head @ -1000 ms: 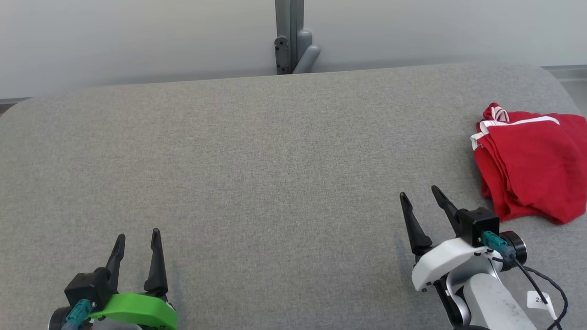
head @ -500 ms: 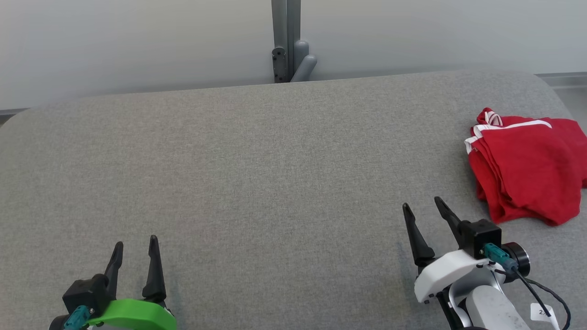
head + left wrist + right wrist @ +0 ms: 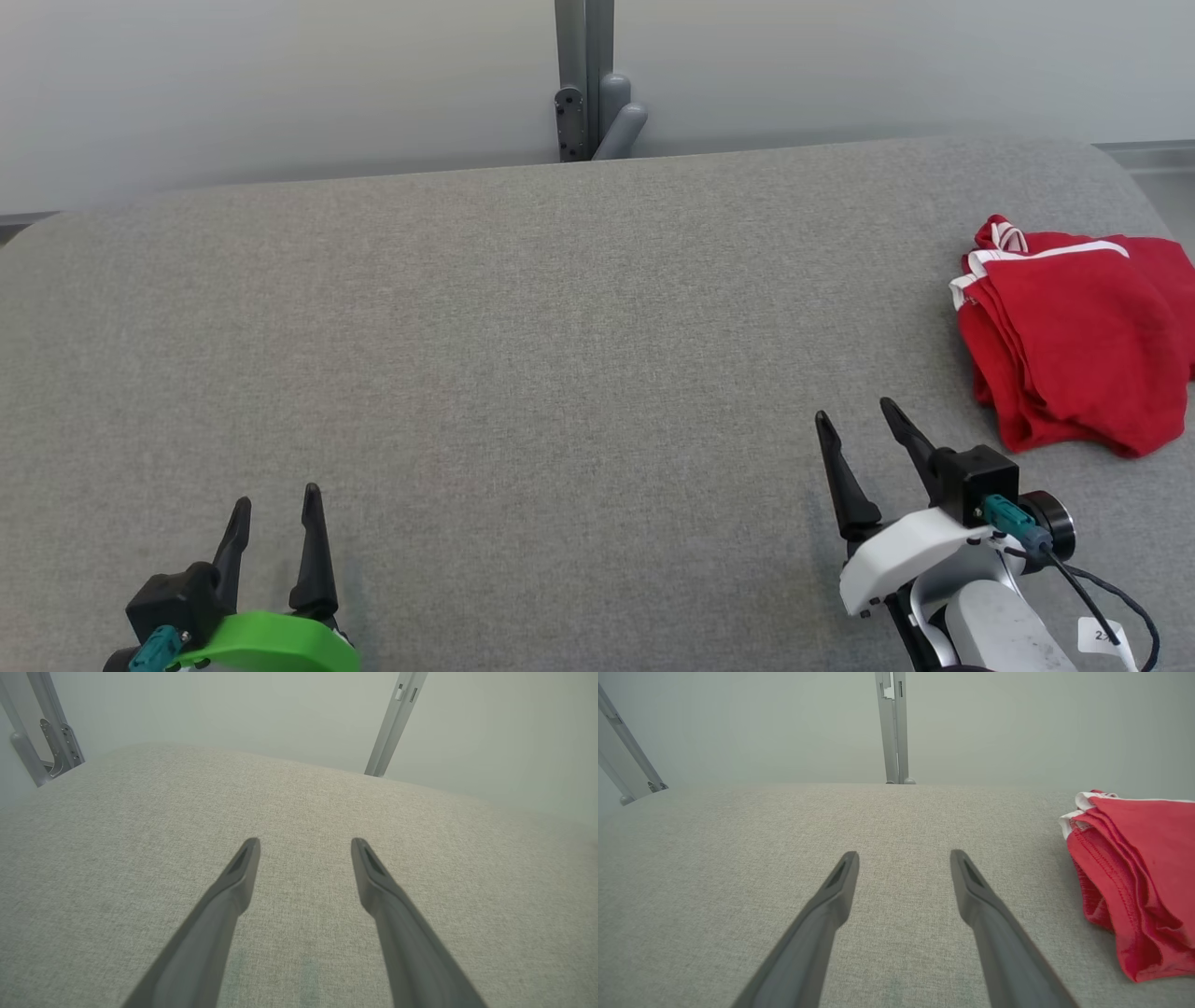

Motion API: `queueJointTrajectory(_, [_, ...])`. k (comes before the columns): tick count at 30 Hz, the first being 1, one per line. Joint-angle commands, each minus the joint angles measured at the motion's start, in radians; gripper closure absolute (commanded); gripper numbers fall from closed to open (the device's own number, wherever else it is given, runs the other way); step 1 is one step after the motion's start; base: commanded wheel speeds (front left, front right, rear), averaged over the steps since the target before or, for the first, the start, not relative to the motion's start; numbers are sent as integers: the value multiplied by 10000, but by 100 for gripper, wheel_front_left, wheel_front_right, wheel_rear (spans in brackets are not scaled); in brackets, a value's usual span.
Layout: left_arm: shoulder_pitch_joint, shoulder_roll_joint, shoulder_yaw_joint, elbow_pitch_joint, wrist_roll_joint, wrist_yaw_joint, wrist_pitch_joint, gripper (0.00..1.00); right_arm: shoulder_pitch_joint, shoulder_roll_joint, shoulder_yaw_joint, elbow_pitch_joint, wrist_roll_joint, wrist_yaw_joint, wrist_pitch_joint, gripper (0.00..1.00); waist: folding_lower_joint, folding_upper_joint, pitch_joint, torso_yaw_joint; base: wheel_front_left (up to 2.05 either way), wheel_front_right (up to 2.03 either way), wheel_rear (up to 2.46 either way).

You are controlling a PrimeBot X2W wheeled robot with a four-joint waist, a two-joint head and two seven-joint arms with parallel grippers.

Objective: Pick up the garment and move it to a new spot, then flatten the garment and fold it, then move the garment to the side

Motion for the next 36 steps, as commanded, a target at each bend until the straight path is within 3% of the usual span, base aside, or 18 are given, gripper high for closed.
queueJointTrajectory(1, [121,25,-15,27,-80,-19,5,0,86,-28,-21,36,11,-19,-21,0,0,-1,25,-158,0,0,0])
queueJointTrajectory(15, [46,29,-114,6,-290,-29,3,0,48,-29,128,73,159,-19,-21,0,0,-1,143,-233,0,0,0])
queueJointTrajectory(16, [-5,-4,-111,54,-276,-10,-6,100,8,4,109,109,134,0,0,100,0,0,144,-234,0,0,0])
queueJointTrajectory(24, [-203,-42,27,270,-1302,8,387,100,-21,31,-166,280,1277,-1,380,100,0,18,111,-216,0,0,0])
queueJointTrajectory(36, [-329,-32,91,-79,-3146,137,865,100,-27,22,-437,55,3364,-2,851,100,0,0,122,-182,0,0,0])
